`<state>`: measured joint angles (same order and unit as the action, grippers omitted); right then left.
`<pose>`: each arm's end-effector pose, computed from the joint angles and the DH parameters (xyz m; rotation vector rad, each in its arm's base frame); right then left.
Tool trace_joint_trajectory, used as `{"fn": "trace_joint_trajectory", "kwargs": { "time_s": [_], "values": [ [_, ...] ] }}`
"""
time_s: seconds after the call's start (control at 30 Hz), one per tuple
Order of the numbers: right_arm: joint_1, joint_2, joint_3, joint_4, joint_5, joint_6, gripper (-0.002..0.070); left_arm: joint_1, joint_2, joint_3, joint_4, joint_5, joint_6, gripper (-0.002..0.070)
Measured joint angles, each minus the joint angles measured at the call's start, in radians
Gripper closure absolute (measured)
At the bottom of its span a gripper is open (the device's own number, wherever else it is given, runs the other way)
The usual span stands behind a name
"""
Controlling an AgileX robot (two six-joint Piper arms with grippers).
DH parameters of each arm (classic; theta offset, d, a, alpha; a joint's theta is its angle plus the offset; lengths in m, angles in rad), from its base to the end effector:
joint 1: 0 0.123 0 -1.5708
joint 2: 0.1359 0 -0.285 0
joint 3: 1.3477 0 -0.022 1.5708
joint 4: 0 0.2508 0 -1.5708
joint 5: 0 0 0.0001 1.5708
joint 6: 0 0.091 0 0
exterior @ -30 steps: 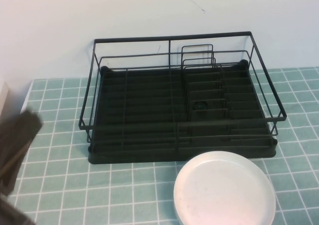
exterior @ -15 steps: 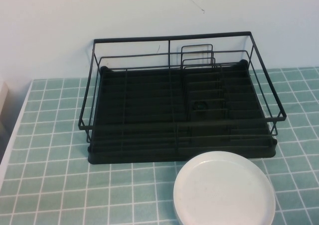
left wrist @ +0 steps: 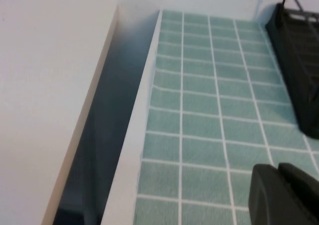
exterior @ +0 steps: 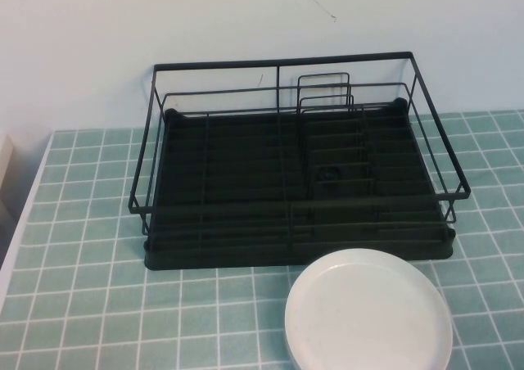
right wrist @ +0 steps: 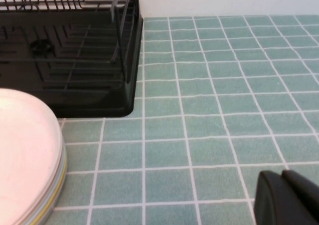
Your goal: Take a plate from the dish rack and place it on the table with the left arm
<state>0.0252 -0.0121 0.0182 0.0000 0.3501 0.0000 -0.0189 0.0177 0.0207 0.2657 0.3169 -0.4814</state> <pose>0.0531 0.0013 0.1762 -0.0232 1.8397 0.0176 0.0556 0.0064 0.1776 -0.2485 1.8118 -0.0994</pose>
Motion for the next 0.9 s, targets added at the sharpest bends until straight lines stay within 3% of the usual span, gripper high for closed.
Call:
{"fn": "trace_joint_trajectory", "kwargs": {
  "time_s": [0.2,0.4,0.63,0.9],
  "values": [
    [0.0,0.0,0.0,0.0,0.0,0.0,0.0678,0.0,-0.028,0.0,-0.07,-0.004,0.0,0.0677],
    [0.0,0.0,0.0,0.0,0.0,0.0,0.0678,0.0,-0.03,-0.002,-0.252,-0.003,0.016,0.0677],
    [0.0,0.0,0.0,0.0,0.0,0.0,0.0678,0.007,-0.03,-0.002,-0.266,0.001,0.403,0.0677],
    [0.0,0.0,0.0,0.0,0.0,0.0,0.0678,0.03,-0.03,-0.002,-0.256,0.002,0.442,0.0677]
  ]
}}
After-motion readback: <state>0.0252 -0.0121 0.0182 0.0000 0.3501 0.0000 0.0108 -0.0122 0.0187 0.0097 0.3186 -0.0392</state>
